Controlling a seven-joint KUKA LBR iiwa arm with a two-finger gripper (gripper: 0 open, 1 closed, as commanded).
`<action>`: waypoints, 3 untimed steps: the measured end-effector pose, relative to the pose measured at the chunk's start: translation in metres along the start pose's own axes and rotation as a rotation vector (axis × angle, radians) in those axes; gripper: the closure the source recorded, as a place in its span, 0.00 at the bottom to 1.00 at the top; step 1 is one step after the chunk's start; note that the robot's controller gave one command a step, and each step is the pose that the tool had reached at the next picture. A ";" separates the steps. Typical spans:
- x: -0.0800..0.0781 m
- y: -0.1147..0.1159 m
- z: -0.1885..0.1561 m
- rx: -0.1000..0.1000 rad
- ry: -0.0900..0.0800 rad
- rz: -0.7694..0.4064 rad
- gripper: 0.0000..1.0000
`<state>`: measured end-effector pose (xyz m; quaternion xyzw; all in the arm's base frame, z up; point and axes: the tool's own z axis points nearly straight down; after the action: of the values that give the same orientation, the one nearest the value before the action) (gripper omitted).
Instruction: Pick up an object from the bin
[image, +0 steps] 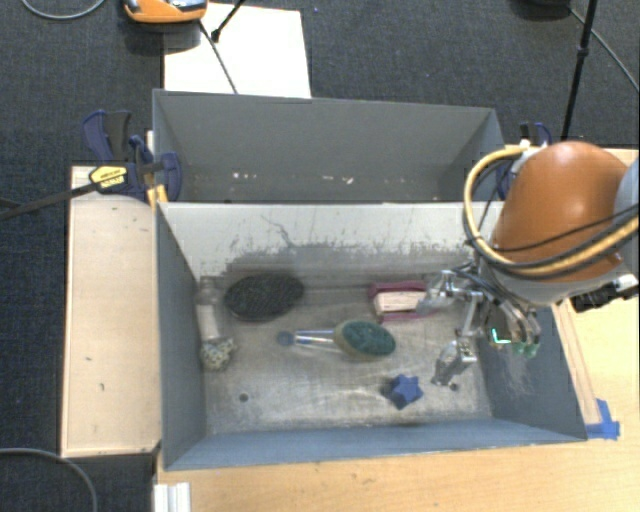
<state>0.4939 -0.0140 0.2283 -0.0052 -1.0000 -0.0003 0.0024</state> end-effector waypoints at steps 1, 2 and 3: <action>-0.070 0.034 0.156 0.001 -0.013 -0.135 0.00; -0.064 0.047 0.126 0.000 -0.012 -0.140 0.00; -0.063 0.058 0.128 -0.001 -0.010 0.068 0.00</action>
Offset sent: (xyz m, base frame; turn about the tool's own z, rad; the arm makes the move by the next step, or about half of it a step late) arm 0.0665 0.0330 -0.1583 -0.1398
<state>0.5573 0.0431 0.1004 -0.0392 -0.9992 -0.0009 -0.0026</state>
